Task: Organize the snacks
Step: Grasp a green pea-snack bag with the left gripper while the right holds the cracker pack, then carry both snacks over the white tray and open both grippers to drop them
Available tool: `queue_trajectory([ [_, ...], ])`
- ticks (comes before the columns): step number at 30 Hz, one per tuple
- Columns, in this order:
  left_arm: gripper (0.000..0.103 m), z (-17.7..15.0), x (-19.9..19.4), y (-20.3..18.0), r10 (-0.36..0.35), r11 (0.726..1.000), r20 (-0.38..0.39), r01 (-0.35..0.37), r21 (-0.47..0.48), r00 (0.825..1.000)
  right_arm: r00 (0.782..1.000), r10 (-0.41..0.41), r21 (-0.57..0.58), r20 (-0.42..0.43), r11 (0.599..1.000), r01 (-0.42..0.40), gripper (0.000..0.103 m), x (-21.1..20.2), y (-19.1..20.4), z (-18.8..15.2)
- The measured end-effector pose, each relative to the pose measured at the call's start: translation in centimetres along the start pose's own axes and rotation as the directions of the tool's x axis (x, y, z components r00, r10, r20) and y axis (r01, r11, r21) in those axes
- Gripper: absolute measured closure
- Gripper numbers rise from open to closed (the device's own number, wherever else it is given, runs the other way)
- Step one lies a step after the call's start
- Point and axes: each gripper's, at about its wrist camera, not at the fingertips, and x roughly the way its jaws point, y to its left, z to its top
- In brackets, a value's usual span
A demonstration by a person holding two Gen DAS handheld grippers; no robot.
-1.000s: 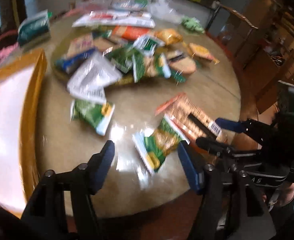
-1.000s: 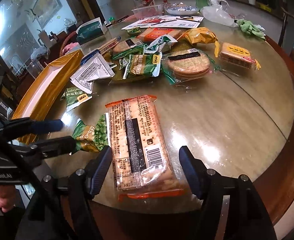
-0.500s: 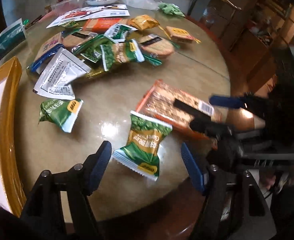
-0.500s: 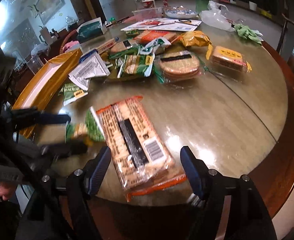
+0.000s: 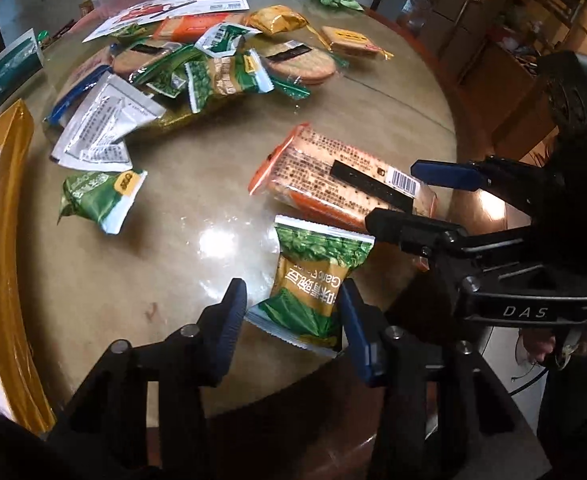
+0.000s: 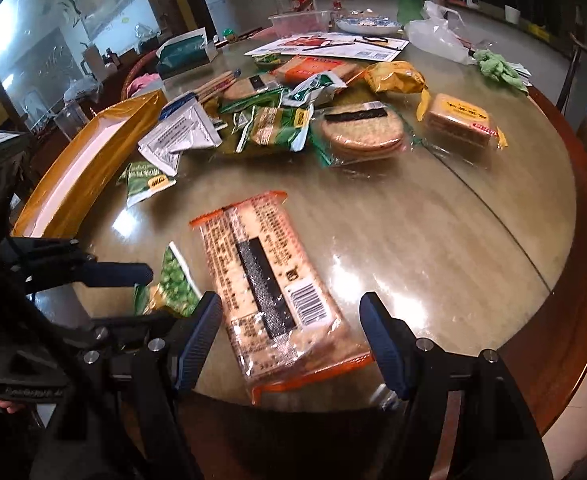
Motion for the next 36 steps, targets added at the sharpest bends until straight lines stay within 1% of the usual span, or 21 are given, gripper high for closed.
queue_trajectory([
  [3, 0.052, 0.3, 0.2, 0.4, 0.007, 1.0, 0.013, -0.006, -0.022, 1.0, 1.0, -0.009, -0.007, 0.004, 1.0, 0.009, 0.032, 0.0, 0.1, 0.2],
  [6, 0.052, 0.3, 0.2, 0.4, 0.01, 1.0, 0.015, -0.01, -0.024, 1.0, 1.0, -0.012, -0.018, -0.008, 1.0, 0.012, 0.032, 0.2, 0.2, 0.4],
  [8, 0.056, -0.2, 0.0, 0.2, 0.013, 1.0, 0.017, -0.013, -0.007, 1.0, 1.0, -0.008, -0.022, -0.012, 1.0, 0.007, 0.032, 0.3, 0.4, 0.3],
  [9, 0.057, -0.4, -0.1, 0.1, 0.025, 1.0, 0.02, -0.025, -0.004, 0.999, 1.0, -0.009, -0.028, -0.016, 1.0, 0.008, 0.032, 0.4, 0.5, 0.3],
  [11, 0.057, -1.0, -0.4, 0.3, 0.039, 0.999, 0.023, -0.038, -0.017, 0.999, 1.0, -0.019, -0.04, -0.019, 0.999, 0.018, 0.032, 0.6, 0.7, 0.4],
  [12, 0.057, -1.2, -0.6, 0.6, 0.022, 0.999, 0.022, -0.021, -0.031, 1.0, 0.999, -0.025, -0.049, -0.02, 0.999, 0.024, 0.032, 0.7, 0.9, 0.4],
  [14, 0.056, -1.3, -0.7, 1.0, 0.018, 0.999, 0.02, -0.017, -0.052, 1.0, 0.999, -0.04, -0.069, -0.022, 0.997, 0.039, 0.032, 1.0, 1.3, 0.5],
  [18, 0.056, -1.2, -0.6, 1.2, 0.06, 0.997, 0.051, -0.057, -0.06, 0.997, 0.995, -0.091, -0.095, -0.028, 0.992, 0.088, 0.032, 1.8, 2.0, 0.3],
  [19, 0.06, -1.1, -0.6, 1.2, 0.058, 0.997, 0.055, -0.054, -0.063, 0.997, 0.995, -0.098, -0.094, -0.021, 0.991, 0.096, 0.032, 1.8, 2.1, 0.1],
  [21, 0.062, -1.2, -0.8, 1.4, 0.056, 0.995, 0.071, -0.05, -0.084, 0.996, 0.994, -0.107, -0.096, -0.008, 0.99, 0.106, 0.036, 1.6, 2.3, -0.2],
  [23, 0.064, -1.5, -1.1, 1.7, 0.044, 0.994, 0.087, -0.036, -0.102, 0.995, 0.996, -0.095, -0.074, -0.003, 0.993, 0.094, 0.038, 1.4, 2.1, -0.3],
  [24, 0.064, -1.8, -1.3, 2.0, 0.039, 0.993, 0.103, -0.027, -0.116, 0.994, 0.997, -0.072, -0.055, 0.001, 0.996, 0.072, 0.04, 1.3, 1.9, -0.3],
  [25, 0.065, -1.9, -1.5, 2.4, 0.039, 0.991, 0.109, -0.025, -0.134, 0.993, 0.999, -0.046, -0.034, 0.006, 0.998, 0.046, 0.04, 1.1, 1.7, -0.3],
  [27, 0.065, -2.3, -2.1, 3.2, 0.023, 0.984, 0.13, 0.001, -0.18, 0.991, 1.0, -0.011, 0.007, 0.016, 1.0, 0.011, 0.043, 1.0, 1.4, -0.2],
  [30, 0.065, -2.8, -3.0, 4.2, 0.012, 0.969, 0.149, 0.026, -0.247, 0.989, 1.0, 0.006, 0.041, 0.023, 0.999, -0.007, 0.043, 0.9, 1.4, -0.3],
  [32, 0.065, -3.3, -3.8, 4.8, 0.0, 0.961, 0.176, 0.049, -0.272, 0.984, 0.999, 0.029, 0.052, 0.033, 0.998, -0.031, 0.044, 0.6, 1.6, -0.2],
  [33, 0.065, -3.7, -4.4, 5.1, 0.009, 0.955, 0.2, 0.051, -0.292, 0.98, 0.998, 0.043, 0.047, 0.05, 0.998, -0.045, 0.044, 0.3, 1.8, -0.3],
  [36, 0.065, -4.5, -7.2, 6.1, 0.057, 0.936, 0.29, 0.049, -0.347, 0.955, 0.995, 0.068, 0.046, 0.076, 0.996, -0.071, 0.046, -0.3, 2.6, 0.0],
])
